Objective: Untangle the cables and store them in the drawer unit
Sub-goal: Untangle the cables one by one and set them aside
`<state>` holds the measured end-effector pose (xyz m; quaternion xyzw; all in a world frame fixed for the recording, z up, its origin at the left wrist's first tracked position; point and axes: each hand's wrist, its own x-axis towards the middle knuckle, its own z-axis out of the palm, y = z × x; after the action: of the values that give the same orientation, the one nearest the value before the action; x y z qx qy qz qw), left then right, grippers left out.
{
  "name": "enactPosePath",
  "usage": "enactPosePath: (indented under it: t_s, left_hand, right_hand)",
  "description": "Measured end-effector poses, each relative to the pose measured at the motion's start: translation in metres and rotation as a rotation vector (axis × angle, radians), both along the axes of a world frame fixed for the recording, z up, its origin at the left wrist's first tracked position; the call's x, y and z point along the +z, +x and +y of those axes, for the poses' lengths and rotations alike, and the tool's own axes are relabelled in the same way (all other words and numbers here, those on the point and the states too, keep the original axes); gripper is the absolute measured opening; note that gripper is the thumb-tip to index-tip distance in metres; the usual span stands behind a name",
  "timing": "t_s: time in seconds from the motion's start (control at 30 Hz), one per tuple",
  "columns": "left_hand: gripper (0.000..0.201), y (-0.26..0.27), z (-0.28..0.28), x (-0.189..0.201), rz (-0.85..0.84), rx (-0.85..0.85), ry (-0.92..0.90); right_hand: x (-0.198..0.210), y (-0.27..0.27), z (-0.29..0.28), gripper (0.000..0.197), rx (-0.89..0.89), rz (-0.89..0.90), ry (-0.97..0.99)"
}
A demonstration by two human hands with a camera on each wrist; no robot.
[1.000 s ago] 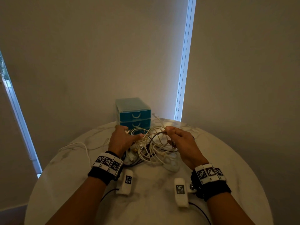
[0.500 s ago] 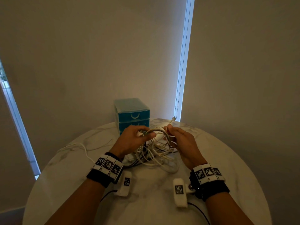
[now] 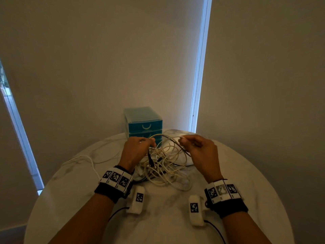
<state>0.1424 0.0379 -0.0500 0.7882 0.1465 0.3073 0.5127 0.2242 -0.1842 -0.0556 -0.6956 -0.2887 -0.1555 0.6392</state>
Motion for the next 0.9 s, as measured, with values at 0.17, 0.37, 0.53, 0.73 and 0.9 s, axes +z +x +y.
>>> enactPosePath:
  t_s: [0.17, 0.37, 0.53, 0.73, 0.9]
  left_hand:
    - [0.029, -0.003, 0.025, -0.003, 0.072, 0.116, -0.145]
    - [0.041, -0.007, 0.031, -0.002, -0.008, 0.026, -0.049]
    - [0.035, -0.012, 0.019, 0.014, -0.153, -0.040, -0.116]
    - [0.024, -0.018, 0.004, 0.029, -0.239, -0.200, -0.163]
    - [0.022, -0.025, -0.016, 0.030, -0.112, -0.365, 0.109]
  right_hand:
    - [0.005, 0.014, -0.010, 0.013, -0.088, 0.362, 0.583]
    - [0.008, 0.012, -0.009, 0.013, 0.013, 0.512, 0.767]
    - [0.005, 0.006, 0.005, 0.020, 0.071, 0.465, 0.676]
    - [0.011, -0.005, 0.007, 0.023, 0.160, 0.357, 0.637]
    - [0.021, -0.025, 0.013, 0.022, 0.311, 0.265, 0.456]
